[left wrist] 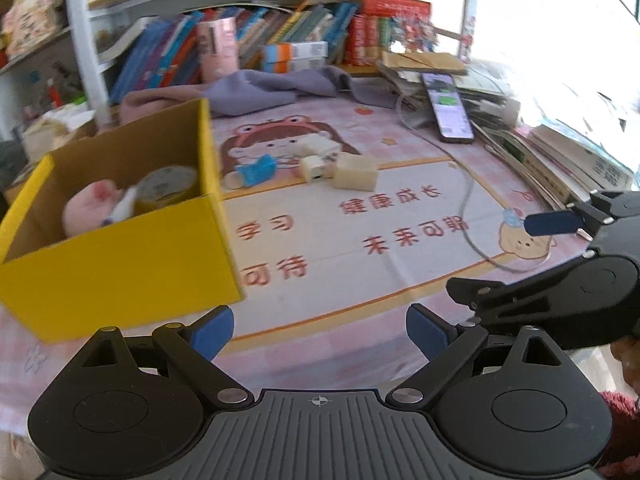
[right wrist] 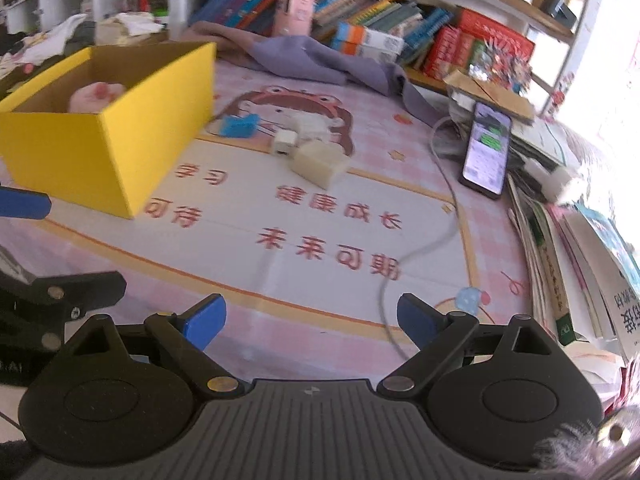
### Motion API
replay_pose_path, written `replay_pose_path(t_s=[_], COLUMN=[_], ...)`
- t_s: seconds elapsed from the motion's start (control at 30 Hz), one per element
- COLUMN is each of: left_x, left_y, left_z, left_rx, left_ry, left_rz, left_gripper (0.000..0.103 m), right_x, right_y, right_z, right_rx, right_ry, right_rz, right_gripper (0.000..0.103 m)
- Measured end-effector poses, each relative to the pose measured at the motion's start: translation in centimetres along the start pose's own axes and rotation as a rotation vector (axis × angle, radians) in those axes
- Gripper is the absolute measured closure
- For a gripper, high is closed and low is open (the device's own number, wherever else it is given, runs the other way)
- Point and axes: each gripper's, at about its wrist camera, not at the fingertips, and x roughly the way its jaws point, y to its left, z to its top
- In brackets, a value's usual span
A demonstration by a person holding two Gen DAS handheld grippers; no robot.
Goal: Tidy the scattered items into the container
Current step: 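Move both tools toward the white charger and eraser block on the mat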
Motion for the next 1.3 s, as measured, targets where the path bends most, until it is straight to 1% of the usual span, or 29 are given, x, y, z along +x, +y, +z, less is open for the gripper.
replay_pose_path(t_s=[0.13,0.27,0.43,0.5,0.63,0.7,0.73,0.97,1.1,1.23,1.27,1.3], left_x=[1.6,3.2,5.3,5.9,7.1,7.6,7.8,9.0,9.5,10.2,10.4,10.6], left_y=[-1.2,-1.7,-2.2,-2.3,-2.3,-2.3,-2.4,-2.8,-2.8,-2.2,-2.0,-1.9], left_z=[1.3,2.5,4.2,4.9,6.2,6.6,6.9,8.1,8.6,9.2,9.4,9.6], left_rx=[0.036,0.031,0.016,0.007,-0.015,-0.027,-0.032,-0.025,-0.027,-0.065,-0.071,-0.075], left_ry=[0.011,0.02,0.025,0.024,0.039,0.053,0.061,0.099,0.121,0.14,0.144,0.149], left_rz=[-0.025,-0.033,-0.014,0.005,0.05,0.069,0.079,0.136,0.159,0.184,0.189,0.193], left_gripper=[0.008,0.008,0.008,0.008,0.008,0.008,0.008,0.008,0.008,0.008,0.008,0.008], right_x=[1.1,2.6,4.4,5.2,7.0,8.0,8.5,12.5,14.6,16.9,17.4,17.8], right_y=[-1.7,-3.2,-5.3,-6.0,-7.3,-7.7,-7.8,-7.4,-6.7,-5.9,-5.7,-5.6], right_z=[0.5,1.5,3.1,3.9,5.7,6.6,7.1,10.2,11.7,12.8,12.9,13.1], right_rx=[0.014,0.02,0.025,0.023,0.009,-0.002,-0.01,-0.071,-0.105,-0.145,-0.152,-0.157], right_ry=[0.014,0.029,0.022,0.015,0.007,0.005,0.007,0.018,0.016,0.017,0.019,0.023], right_rz=[-0.016,-0.02,-0.005,0.006,0.057,0.095,0.115,0.24,0.286,0.317,0.321,0.326], right_gripper=[0.01,0.01,0.01,0.012,0.014,0.02,0.021,0.022,0.022,0.022,0.023,0.026])
